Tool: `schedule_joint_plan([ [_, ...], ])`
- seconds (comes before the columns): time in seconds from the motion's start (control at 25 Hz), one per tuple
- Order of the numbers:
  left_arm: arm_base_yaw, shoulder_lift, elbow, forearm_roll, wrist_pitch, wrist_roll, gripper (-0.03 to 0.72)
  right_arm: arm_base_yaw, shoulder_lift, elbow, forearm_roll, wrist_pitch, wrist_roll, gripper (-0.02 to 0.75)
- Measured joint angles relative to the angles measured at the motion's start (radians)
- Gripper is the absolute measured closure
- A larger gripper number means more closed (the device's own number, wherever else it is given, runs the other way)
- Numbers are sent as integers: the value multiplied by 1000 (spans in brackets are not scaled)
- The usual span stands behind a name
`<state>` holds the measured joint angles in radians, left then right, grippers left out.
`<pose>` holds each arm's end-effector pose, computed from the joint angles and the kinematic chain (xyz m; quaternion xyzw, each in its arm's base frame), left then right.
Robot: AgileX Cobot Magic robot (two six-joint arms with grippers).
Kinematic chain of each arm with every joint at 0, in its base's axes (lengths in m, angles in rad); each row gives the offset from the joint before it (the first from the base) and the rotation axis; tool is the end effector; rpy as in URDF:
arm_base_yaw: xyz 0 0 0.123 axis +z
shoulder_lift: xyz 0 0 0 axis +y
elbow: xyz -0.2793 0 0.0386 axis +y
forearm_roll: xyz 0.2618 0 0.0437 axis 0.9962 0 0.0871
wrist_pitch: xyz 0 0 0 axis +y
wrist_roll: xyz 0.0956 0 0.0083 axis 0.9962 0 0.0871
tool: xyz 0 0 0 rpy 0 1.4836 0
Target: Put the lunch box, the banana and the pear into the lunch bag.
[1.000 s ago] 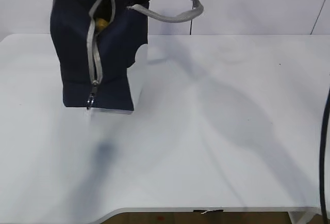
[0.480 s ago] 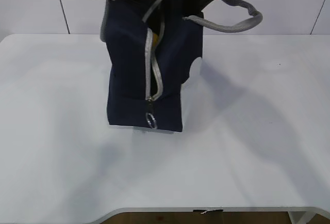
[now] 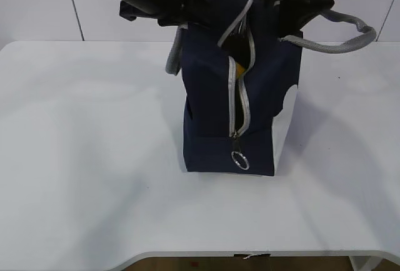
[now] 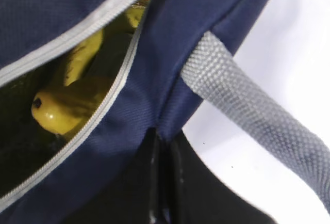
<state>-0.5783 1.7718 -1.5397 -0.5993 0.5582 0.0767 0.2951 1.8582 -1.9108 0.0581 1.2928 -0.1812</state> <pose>0.3468 -0.2606 0.3180 0.1260 0.8728 -0.3391 0.3277 0.3947 0.1256 0.3497 -0.2287 0.9507 0.0407 0.2053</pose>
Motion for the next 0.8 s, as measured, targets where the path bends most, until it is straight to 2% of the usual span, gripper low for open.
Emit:
schedule_joint_plan([
  [0.16, -16, 41, 0, -31, -30, 0, 694, -2, 27, 1, 21, -9, -24, 729],
  [0.52, -21, 78, 0, -29, -44, 0, 692, -4, 100, 1, 39, -30, -28, 710],
  [0.6, -23, 78, 0, -10, -47, 0, 687, -4, 100, 1, 43, -30, -28, 671],
  [0.68, -24, 78, 0, 6, -51, 0, 657, -4, 100, 1, 47, -30, -28, 594],
  [0.8, -24, 78, 0, 13, -53, 0, 547, -4, 100, 1, 51, -34, -28, 444],
])
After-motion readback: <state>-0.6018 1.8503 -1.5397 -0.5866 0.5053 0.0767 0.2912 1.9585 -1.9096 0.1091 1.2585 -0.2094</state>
